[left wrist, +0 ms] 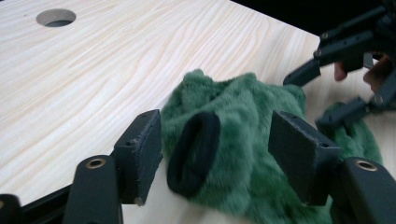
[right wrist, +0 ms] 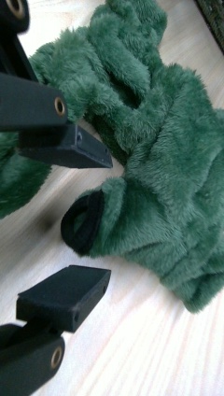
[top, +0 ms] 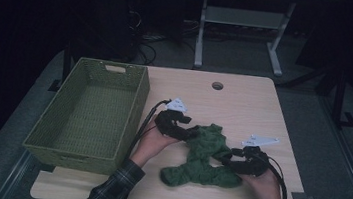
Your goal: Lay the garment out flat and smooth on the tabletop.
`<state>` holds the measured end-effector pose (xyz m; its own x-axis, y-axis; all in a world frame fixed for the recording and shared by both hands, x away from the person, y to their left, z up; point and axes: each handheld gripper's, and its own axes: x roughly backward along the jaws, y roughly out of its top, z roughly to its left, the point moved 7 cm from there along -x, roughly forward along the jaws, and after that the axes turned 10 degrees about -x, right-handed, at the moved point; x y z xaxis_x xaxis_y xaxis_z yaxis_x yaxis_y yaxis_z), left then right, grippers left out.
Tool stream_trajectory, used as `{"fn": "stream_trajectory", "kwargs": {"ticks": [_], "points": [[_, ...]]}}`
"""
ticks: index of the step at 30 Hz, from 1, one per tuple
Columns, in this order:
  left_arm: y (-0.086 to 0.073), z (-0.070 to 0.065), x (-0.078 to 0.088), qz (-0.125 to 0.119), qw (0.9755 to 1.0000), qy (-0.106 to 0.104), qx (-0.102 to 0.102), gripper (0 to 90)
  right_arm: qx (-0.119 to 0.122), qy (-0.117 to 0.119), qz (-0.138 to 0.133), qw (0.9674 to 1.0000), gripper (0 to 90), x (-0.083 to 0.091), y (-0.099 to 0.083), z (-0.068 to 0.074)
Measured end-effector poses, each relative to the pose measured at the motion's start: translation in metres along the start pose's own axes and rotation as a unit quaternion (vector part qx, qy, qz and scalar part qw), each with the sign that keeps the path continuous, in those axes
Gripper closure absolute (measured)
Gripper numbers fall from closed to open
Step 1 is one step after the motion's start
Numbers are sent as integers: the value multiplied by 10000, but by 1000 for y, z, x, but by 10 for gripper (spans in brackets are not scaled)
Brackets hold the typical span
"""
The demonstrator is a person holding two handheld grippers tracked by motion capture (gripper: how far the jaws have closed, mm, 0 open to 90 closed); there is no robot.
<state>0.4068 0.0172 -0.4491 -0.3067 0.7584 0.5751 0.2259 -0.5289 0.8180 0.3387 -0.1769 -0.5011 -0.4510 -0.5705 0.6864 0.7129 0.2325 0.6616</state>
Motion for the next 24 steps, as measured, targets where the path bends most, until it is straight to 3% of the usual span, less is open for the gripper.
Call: {"fn": "stream_trajectory", "kwargs": {"ticks": [7, 10, 13, 14, 15, 19, 22, 23, 24], "points": [[-11, 1, -19, 282, 9994, -214, 58, 338, 64, -55, 95, 9999, 374, -10, 0, 1], [-16, 0, -23, 376, 9987, -332, 104, 441, 44, -100, 153, 9998, 390, -14, -1, 0], [-19, -2, -25, 465, 9982, -371, 3, 594, -21, -143, 159, 9998, 444, -16, -2, -2], [-19, -3, -24, 489, 9980, -394, -50, 594, 35, -140, 133, 9998, 483, -16, -1, -3], [-20, -4, -24, 511, 9979, -390, -83, 693, 71, -147, 135, 9998, 588, -16, -1, -4], [-19, -5, -19, 448, 9982, -366, -130, 780, 152, -115, 212, 9996, 755, -16, -1, -3], [-16, -5, -15, 360, 9987, -336, -97, 790, 215, -124, 170, 9995, 810, -13, 0, -2], [-12, -4, -10, 267, 9991, -273, -164, 792, 423, -186, 106, 9989, 821, -8, 3, -4], [-10, -4, -7, 210, 9994, -241, -152, 793, 384, -191, 79, 9990, 822, -5, 4, -4]]}}
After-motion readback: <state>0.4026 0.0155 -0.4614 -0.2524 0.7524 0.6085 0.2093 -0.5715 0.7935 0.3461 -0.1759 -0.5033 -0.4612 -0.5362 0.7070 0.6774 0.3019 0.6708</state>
